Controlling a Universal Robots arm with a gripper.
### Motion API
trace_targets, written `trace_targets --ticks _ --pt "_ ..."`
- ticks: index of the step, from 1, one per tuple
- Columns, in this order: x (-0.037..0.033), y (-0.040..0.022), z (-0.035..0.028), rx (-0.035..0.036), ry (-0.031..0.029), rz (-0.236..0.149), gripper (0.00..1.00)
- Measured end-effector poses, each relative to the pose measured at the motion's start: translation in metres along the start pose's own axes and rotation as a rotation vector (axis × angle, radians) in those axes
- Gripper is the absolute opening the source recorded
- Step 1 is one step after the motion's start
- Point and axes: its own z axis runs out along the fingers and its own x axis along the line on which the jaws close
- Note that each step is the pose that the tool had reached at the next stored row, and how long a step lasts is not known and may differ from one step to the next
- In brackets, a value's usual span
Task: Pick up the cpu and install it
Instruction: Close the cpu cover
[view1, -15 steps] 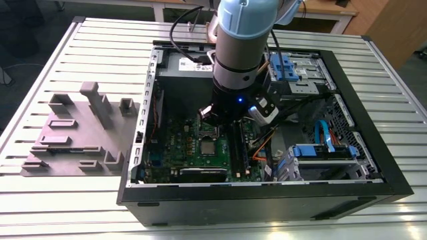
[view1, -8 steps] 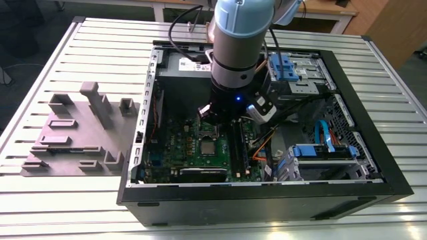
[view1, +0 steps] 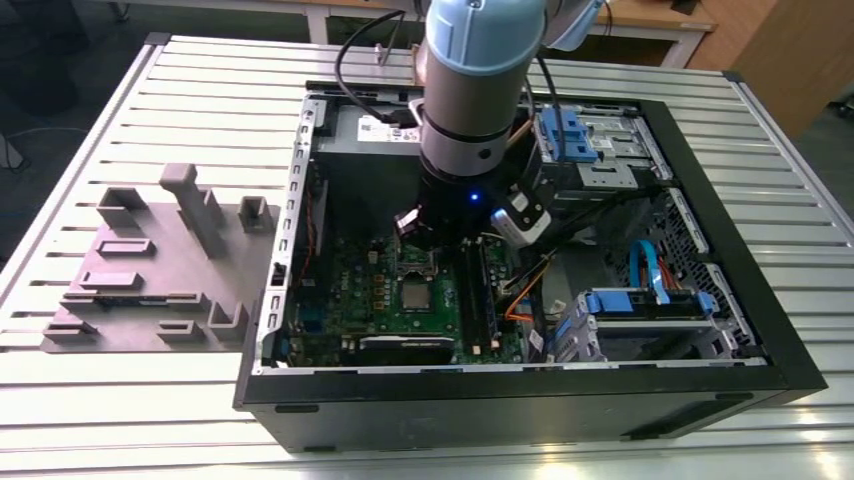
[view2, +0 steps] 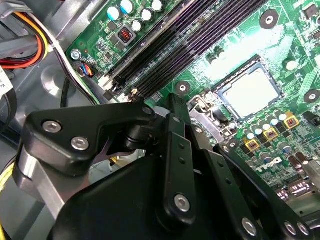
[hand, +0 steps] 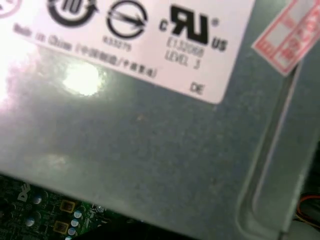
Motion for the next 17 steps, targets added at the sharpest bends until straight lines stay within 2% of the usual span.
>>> trace_targets --ticks 2,13,17 --pt "0.0009 0.0003 -0.0001 0.0008 -0.0028 0.0 0.1" --pt "0.0029 0.001 -0.0019 0.002 -0.006 0.0 0.1" --pt "0.0048 0.0017 -0.002 0.0029 -0.0091 -0.001 0.1"
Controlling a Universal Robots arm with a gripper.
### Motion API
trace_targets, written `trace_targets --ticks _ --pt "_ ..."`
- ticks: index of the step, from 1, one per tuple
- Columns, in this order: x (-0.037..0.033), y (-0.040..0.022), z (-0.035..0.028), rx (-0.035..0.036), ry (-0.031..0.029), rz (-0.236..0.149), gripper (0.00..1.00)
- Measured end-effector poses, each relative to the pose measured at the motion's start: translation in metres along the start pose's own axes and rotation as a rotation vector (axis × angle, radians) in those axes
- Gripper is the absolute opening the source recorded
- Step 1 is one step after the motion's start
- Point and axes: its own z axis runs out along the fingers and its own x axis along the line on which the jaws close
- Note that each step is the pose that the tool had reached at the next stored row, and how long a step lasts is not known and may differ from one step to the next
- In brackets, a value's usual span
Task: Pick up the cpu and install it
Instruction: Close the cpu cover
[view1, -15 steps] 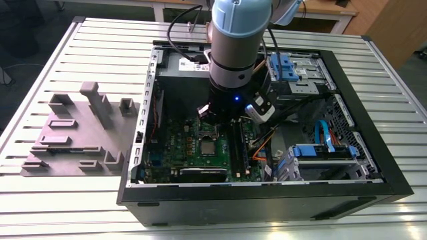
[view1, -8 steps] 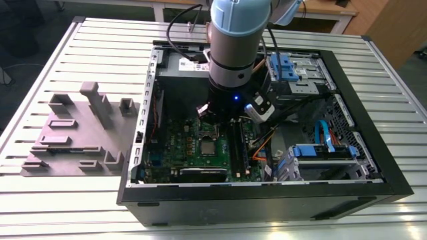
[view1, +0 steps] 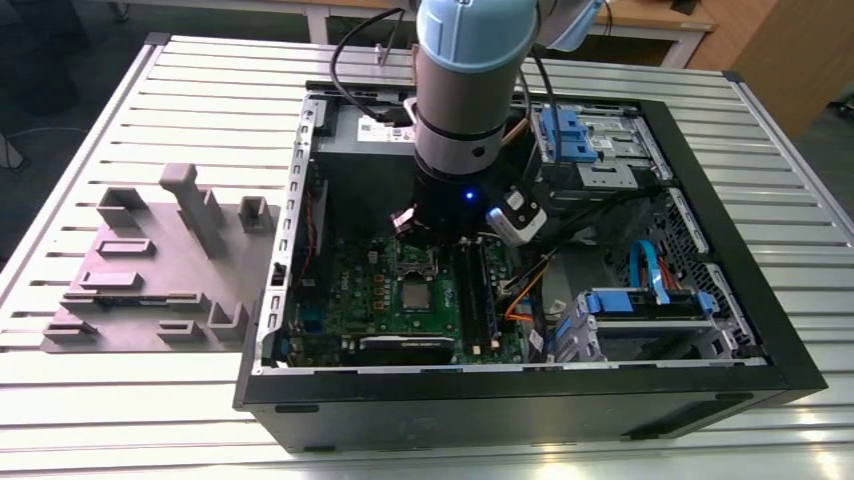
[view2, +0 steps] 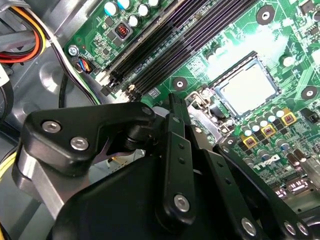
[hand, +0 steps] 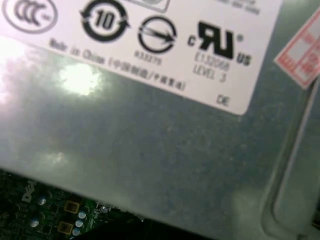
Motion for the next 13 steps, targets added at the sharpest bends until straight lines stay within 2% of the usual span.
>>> trace_targets --ticks 3,11,13 --pt "0.0002 0.0 -0.001 0.0003 0.0001 0.0 0.1" --pt "0.0002 -0.0012 -0.0117 0.0001 -0.0001 0.0 0.1" --pt "0.0003 -0.0014 -0.0125 0.0 -0.0003 0.0 0.1"
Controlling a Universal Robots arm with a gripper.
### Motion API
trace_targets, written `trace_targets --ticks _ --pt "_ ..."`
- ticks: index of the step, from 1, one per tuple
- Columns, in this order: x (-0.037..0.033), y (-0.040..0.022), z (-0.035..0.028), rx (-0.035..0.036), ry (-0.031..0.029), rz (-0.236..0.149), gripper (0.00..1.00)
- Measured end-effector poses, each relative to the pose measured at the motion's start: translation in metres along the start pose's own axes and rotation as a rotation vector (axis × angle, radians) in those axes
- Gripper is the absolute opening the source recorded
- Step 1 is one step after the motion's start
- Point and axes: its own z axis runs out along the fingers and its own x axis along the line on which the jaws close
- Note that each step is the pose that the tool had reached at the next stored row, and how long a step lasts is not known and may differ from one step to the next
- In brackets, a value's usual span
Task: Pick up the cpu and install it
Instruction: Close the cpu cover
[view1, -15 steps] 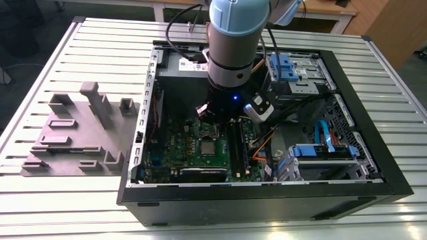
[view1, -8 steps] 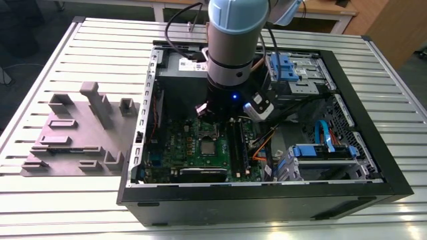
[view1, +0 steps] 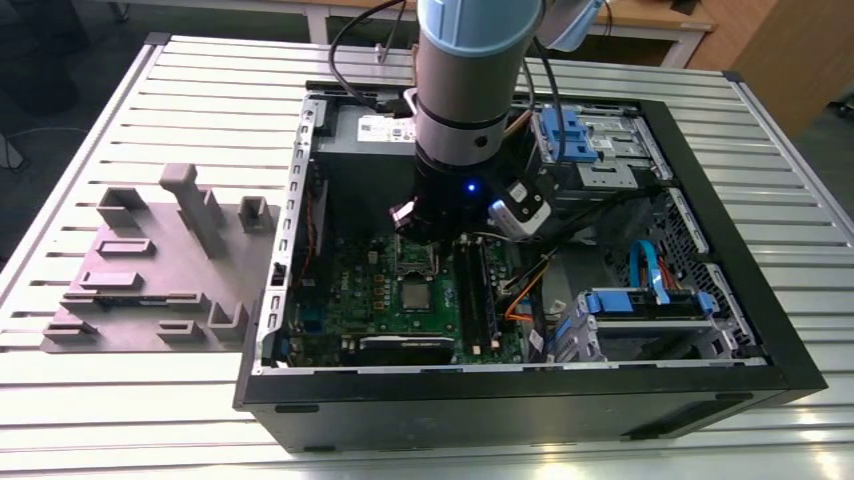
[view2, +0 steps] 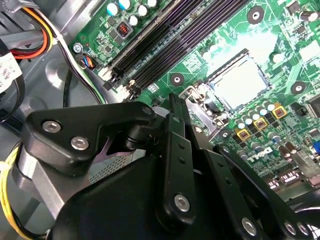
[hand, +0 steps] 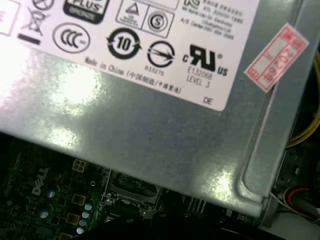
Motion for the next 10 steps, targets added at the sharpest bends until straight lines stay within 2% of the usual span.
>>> trace_targets --ticks 10 --pt "-0.0023 -0.0008 0.0014 0.0 0.0 0.0 0.1"
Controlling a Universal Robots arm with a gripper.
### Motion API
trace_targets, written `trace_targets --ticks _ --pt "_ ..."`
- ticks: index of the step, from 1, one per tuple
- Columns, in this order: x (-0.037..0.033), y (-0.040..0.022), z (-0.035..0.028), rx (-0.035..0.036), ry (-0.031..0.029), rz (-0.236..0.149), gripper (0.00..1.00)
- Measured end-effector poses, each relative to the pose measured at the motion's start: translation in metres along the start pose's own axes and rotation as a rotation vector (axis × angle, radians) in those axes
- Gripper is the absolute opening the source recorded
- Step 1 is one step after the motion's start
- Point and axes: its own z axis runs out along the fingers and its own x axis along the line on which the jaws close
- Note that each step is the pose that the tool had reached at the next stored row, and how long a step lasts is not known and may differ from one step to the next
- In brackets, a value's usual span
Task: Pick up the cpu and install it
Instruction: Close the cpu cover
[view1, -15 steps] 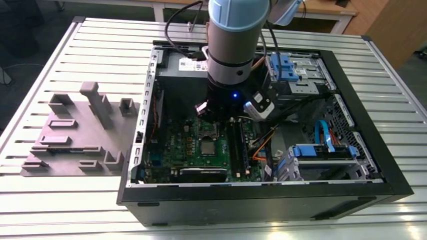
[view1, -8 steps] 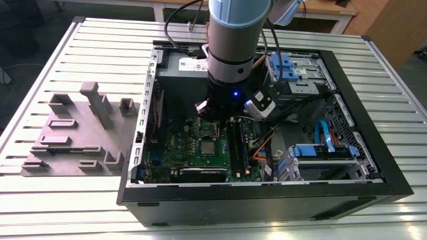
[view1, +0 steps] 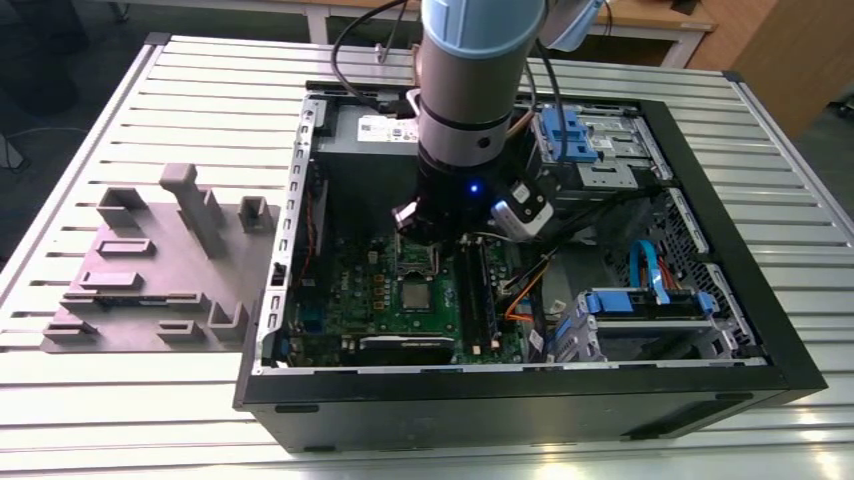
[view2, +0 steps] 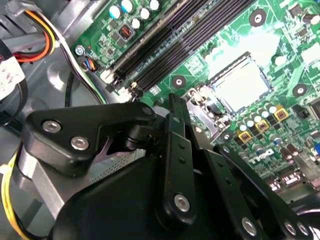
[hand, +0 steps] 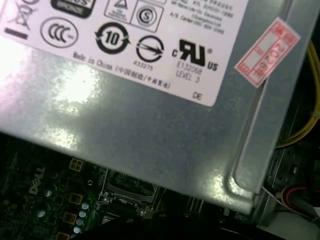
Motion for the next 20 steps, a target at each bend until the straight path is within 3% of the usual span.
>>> trace_targets --ticks 15,20 --pt "-0.0006 0.0008 0.0093 0.0 -0.0003 0.0 0.1" --pt "-0.0006 0.0008 0.0095 0.0001 -0.0003 0.0 0.1"
